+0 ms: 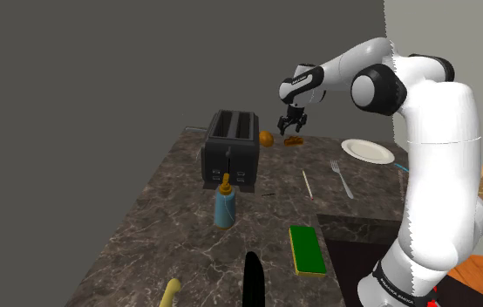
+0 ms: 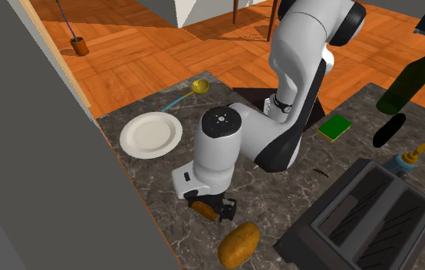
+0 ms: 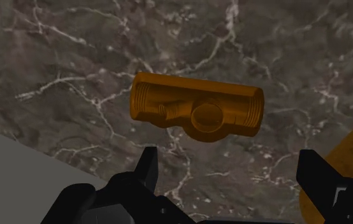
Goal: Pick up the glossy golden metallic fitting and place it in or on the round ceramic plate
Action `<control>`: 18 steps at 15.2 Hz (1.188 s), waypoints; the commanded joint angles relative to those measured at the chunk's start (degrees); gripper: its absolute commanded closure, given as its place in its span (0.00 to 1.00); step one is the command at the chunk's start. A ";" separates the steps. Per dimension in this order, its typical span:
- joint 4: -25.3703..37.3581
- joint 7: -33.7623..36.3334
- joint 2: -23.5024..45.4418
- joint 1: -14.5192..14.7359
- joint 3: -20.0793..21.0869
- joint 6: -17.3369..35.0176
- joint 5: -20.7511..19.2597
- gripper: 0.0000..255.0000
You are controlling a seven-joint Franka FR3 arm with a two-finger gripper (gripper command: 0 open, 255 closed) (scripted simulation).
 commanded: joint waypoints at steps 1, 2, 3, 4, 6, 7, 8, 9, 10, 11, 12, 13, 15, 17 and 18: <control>0.32 -0.37 1.35 -0.42 0.25 0.99 0.56 0.00; 0.24 -0.48 1.82 -0.52 0.35 1.51 0.75 0.00; 0.18 -0.59 2.29 -0.63 0.47 2.04 0.94 0.00; 0.12 -0.71 2.78 -0.74 0.58 2.55 1.14 0.00; 0.06 -0.89 3.54 -0.91 0.77 3.36 1.44 0.00; 0.06 -0.89 3.55 -0.92 0.77 3.35 1.44 0.00; 0.07 -0.89 3.55 -0.92 0.77 3.35 1.44 0.00; 0.07 -0.89 3.55 -0.92 0.77 3.35 1.44 0.00; 0.07 -0.89 3.55 -0.92 0.77 3.35 1.44 0.00; 0.07 -0.89 3.55 -0.92 0.77 3.35 1.44 0.00; 0.07 -0.89 3.55 -0.92 0.77 3.35 1.44 0.00; 0.07 -0.88 3.55 -0.91 0.77 3.34 1.44 0.00; 0.07 -0.88 3.55 -0.91 0.77 3.34 1.44 1.00; 0.07 -0.88 3.55 -0.92 0.77 3.35 1.44 1.00; 0.07 -0.88 3.55 -0.91 0.77 3.35 1.44 1.00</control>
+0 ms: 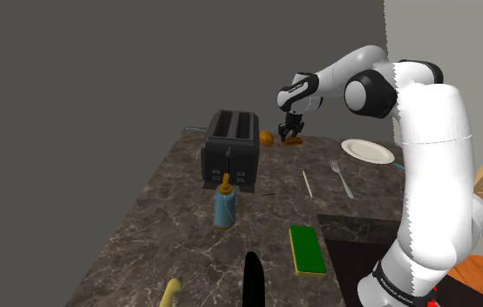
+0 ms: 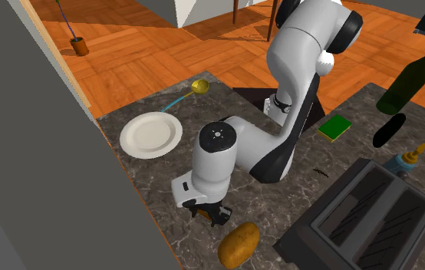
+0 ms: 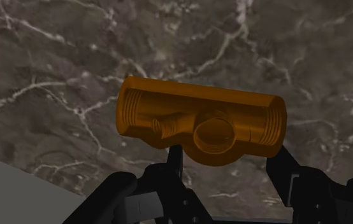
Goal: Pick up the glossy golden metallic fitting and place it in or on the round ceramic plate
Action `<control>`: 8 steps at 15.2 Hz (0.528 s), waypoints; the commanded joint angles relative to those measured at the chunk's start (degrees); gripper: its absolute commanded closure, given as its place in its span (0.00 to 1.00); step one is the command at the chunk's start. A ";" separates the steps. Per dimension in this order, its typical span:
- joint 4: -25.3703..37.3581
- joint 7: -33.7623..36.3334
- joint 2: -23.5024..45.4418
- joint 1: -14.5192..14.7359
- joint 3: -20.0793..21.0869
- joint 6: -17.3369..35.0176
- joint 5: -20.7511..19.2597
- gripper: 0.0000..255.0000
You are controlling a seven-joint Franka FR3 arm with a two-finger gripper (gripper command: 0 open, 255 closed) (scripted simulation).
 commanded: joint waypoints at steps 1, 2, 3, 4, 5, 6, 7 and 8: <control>-0.01 0.00 0.01 0.00 0.00 -0.01 0.00 1.00; -0.02 0.00 0.01 0.00 0.01 0.00 0.00 1.00; -0.02 0.00 0.01 0.01 0.01 0.00 0.00 1.00; -0.03 0.01 0.00 0.01 0.01 0.00 0.00 1.00; -0.01 0.00 0.01 0.00 0.00 -0.01 0.00 1.00; 0.23 0.09 -0.36 0.06 -0.10 -0.60 -0.16 1.00; 0.48 0.18 -0.72 0.12 -0.20 -1.19 -0.33 1.00; 0.77 0.27 -1.06 0.17 -0.30 -1.80 -0.48 1.00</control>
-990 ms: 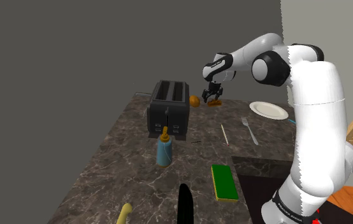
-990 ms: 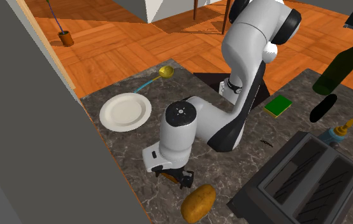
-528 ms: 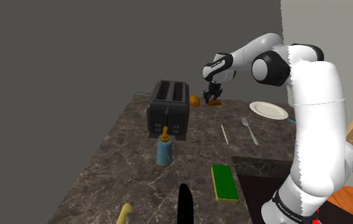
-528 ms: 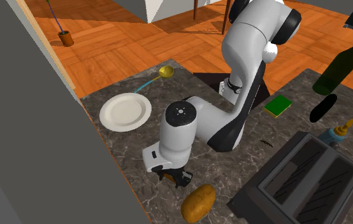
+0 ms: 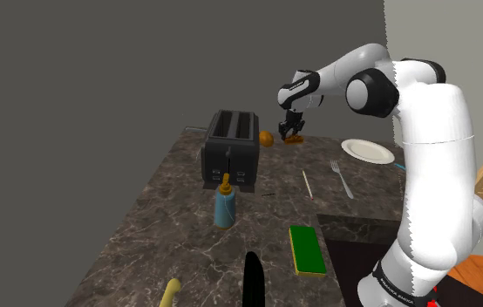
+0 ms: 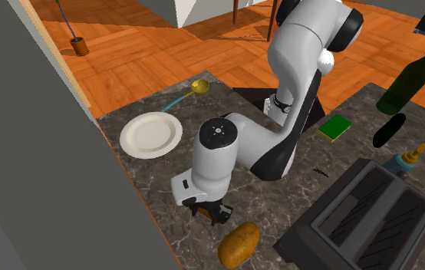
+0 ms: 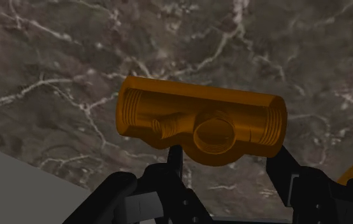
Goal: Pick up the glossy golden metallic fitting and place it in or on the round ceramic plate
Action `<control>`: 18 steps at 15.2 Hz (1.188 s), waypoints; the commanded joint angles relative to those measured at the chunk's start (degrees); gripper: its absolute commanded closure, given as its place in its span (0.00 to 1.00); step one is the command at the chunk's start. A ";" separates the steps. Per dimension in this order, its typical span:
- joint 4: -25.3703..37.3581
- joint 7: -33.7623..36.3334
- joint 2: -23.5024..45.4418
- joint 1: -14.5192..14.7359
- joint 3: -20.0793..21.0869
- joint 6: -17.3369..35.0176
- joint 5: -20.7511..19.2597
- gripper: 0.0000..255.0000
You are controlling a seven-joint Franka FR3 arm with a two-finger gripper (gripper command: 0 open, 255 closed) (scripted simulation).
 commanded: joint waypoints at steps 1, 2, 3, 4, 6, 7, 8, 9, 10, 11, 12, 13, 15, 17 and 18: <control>0.75 0.12 -0.59 0.03 -0.19 -1.30 -0.28 1.00; 1.05 0.20 -0.91 0.08 -0.28 -1.92 -0.43 1.00; 1.37 0.29 -1.23 0.12 -0.36 -2.53 -0.58 1.00; 1.70 0.37 -1.54 0.17 -0.45 -3.16 -0.73 1.00; 2.41 0.54 -2.13 0.24 -0.60 -4.42 -1.01 1.00; 2.78 0.61 -2.40 0.27 -0.68 -5.06 -1.14 1.00; 3.17 0.69 -2.67 0.29 -0.75 -5.70 -1.27 1.00; 3.58 0.76 -2.93 0.32 -0.82 -6.35 -1.39 1.00; 4.00 0.83 -3.17 0.34 -0.88 -7.00 -1.52 1.00; 4.44 0.90 -3.41 0.35 -0.94 -7.66 -1.63 1.00; 4.89 0.96 -3.64 0.37 -1.00 -8.32 -1.74 1.00; 5.36 1.03 -3.85 0.38 -1.06 -8.99 -1.85 1.00; 4.20 -0.01 -4.88 -0.19 -1.41 -8.83 -1.91 1.00; 1.68 -2.20 -6.57 -1.40 -2.05 -7.97 -1.90 1.00; 0.55 -3.32 -7.33 -2.02 -2.38 -7.60 -1.87 1.00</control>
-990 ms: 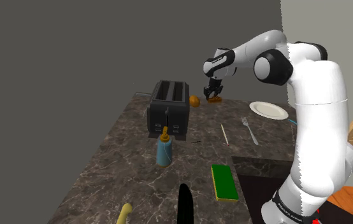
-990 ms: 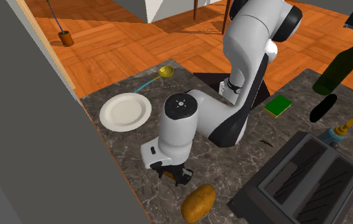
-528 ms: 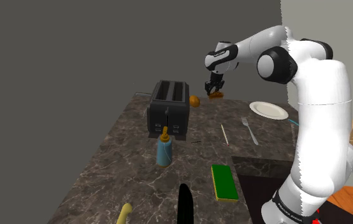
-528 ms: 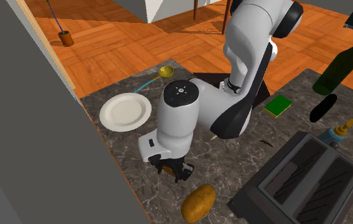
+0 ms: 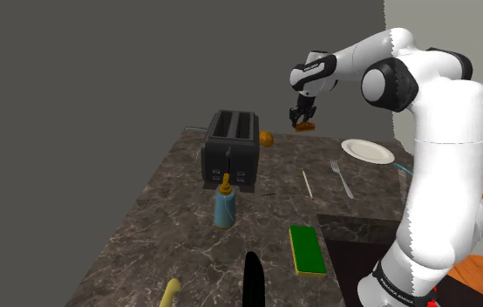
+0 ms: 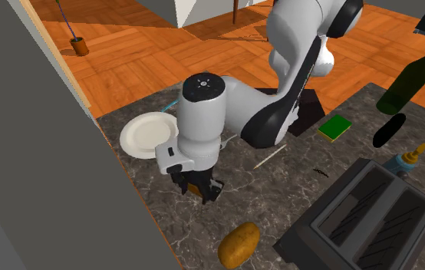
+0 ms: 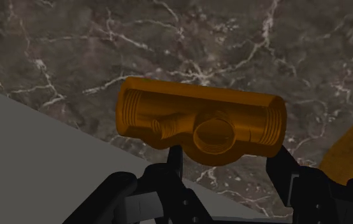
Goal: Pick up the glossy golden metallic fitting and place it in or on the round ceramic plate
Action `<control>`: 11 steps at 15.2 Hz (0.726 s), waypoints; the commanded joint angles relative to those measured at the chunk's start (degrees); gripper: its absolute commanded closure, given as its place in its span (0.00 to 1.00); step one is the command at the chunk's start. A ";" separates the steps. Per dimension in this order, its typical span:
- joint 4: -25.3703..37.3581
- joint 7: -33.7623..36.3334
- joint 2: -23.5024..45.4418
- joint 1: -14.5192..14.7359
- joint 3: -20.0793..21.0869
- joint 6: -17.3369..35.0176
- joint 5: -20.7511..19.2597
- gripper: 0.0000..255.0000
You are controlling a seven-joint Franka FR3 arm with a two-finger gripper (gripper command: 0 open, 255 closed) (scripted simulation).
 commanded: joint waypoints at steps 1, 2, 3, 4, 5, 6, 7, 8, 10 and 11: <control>-2.23 -2.19 -1.58 -1.19 -0.65 0.67 0.01 1.00; -3.20 -3.34 -2.24 -1.86 -0.99 0.98 0.06 1.00; -4.09 -4.51 -2.86 -2.55 -1.32 1.25 0.13 1.00; -4.90 -5.70 -3.42 -3.25 -1.67 1.49 0.21 1.00; -5.63 -6.90 -3.94 -3.97 -2.02 1.69 0.31 1.00; -6.29 -8.13 -4.40 -4.70 -2.38 1.87 0.43 1.00; -6.88 -9.36 -4.81 -5.46 -2.73 2.02 0.56 1.00; -7.39 -10.62 -5.17 -6.22 -3.10 2.14 0.72 1.00; -8.21 -13.18 -5.74 -7.79 -3.82 2.28 1.09 1.00; -8.51 -14.48 -5.95 -8.62 -4.16 2.32 1.30 1.00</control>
